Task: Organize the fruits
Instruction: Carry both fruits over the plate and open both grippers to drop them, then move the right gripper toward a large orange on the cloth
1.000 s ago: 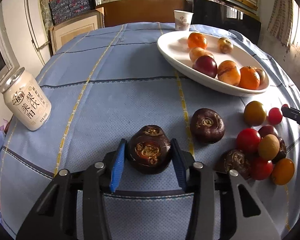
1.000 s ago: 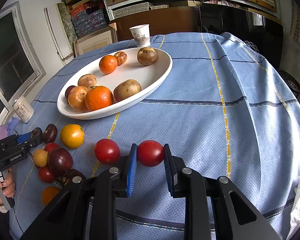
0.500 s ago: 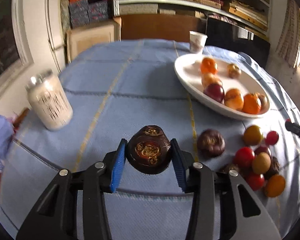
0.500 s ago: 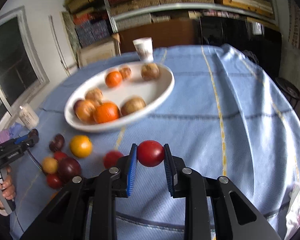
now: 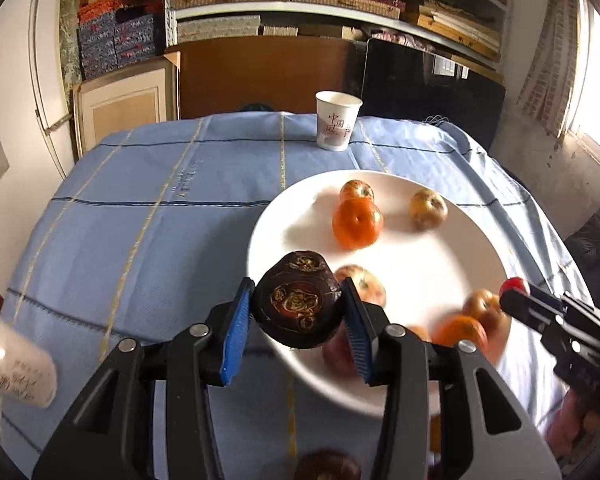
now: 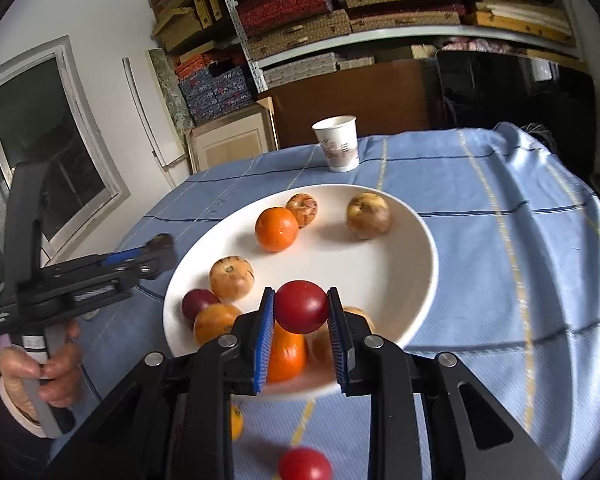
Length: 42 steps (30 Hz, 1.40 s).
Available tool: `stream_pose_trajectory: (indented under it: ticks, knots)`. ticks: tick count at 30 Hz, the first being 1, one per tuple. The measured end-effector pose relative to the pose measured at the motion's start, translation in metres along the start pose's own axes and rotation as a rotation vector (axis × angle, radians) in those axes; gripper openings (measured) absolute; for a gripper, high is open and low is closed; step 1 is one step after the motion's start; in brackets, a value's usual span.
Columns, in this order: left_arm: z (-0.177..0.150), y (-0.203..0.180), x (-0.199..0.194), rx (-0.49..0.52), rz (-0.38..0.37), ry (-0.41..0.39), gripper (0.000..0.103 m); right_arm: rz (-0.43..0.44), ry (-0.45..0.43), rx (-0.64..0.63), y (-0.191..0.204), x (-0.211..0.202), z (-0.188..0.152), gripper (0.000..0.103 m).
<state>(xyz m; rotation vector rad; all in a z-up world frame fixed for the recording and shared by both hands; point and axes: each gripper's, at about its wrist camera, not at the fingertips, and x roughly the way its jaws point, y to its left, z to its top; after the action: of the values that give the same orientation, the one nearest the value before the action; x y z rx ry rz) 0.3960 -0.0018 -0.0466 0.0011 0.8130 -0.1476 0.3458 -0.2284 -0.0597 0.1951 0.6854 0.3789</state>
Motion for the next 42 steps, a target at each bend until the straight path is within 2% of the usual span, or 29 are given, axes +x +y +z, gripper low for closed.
stream_pose_trajectory:
  ticks: [4, 5, 6, 7, 9, 10, 12, 14, 16, 19, 22, 25, 27, 29, 32, 36, 39, 42]
  knots:
    - [0.007, -0.003, 0.022, 0.004, -0.003, 0.032, 0.043, 0.004, 0.015, -0.016, 0.003, 0.012, 0.006, 0.028]
    - [0.008, -0.004, 0.024, 0.008, 0.005, 0.029, 0.051, 0.002, 0.018, -0.013, 0.002, 0.013, 0.006, 0.03]
    - [0.008, -0.005, 0.024, 0.014, 0.02, 0.026, 0.069, 0.009, 0.02, -0.007, 0.001, 0.013, 0.006, 0.034]
    - [0.007, -0.006, 0.021, 0.016, 0.043, 0.015, 0.079, 0.014, 0.019, -0.001, 0.001, 0.012, 0.005, 0.035]
    - [0.003, -0.003, 0.004, -0.023, 0.055, -0.037, 0.086, 0.027, 0.013, 0.008, 0.0, 0.004, 0.004, 0.035]
    - [0.001, -0.005, -0.005, -0.019, 0.057, -0.035, 0.087, 0.032, 0.006, 0.012, 0.0, -0.002, 0.004, 0.035]
    - [-0.003, -0.016, -0.025, 0.049, 0.082, -0.062, 0.089, 0.049, -0.009, 0.011, 0.001, -0.014, 0.002, 0.036]
    - [-0.017, -0.023, -0.047, 0.086, 0.119, -0.115, 0.098, 0.056, -0.024, 0.003, 0.004, -0.025, -0.001, 0.038]
    - [-0.035, -0.029, -0.06, 0.126, 0.132, -0.137, 0.098, 0.063, -0.027, -0.015, 0.008, -0.037, -0.008, 0.041]
    - [-0.069, -0.029, -0.069, 0.157, 0.152, -0.12, 0.098, 0.073, -0.023, -0.053, 0.013, -0.052, -0.025, 0.041]
    - [-0.1, -0.023, -0.078, 0.137, 0.137, -0.072, 0.098, 0.083, 0.011, -0.109, 0.021, -0.065, -0.051, 0.042]
    - [-0.117, -0.016, -0.101, 0.114, 0.115, -0.106, 0.098, 0.087, 0.038, -0.162, 0.034, -0.078, -0.073, 0.042]
    - [-0.124, -0.012, -0.113, 0.101, 0.111, -0.133, 0.098, 0.108, 0.047, -0.185, 0.043, -0.085, -0.083, 0.044]
    - [-0.129, -0.007, -0.122, 0.08, 0.123, -0.152, 0.098, 0.142, 0.062, -0.185, 0.048, -0.091, -0.089, 0.053]
    - [-0.134, 0.002, -0.123, 0.039, 0.131, -0.136, 0.098, 0.173, 0.094, -0.163, 0.048, -0.094, -0.095, 0.053]
    - [-0.138, 0.017, -0.119, -0.027, 0.106, -0.088, 0.098, 0.167, 0.129, -0.171, 0.051, -0.097, -0.105, 0.053]
    - [-0.139, 0.026, -0.118, -0.07, 0.058, -0.068, 0.098, 0.16, 0.17, -0.197, 0.055, -0.095, -0.114, 0.053]
    - [-0.14, 0.031, -0.121, -0.103, 0.033, -0.073, 0.098, 0.194, 0.215, -0.194, 0.058, -0.092, -0.12, 0.053]
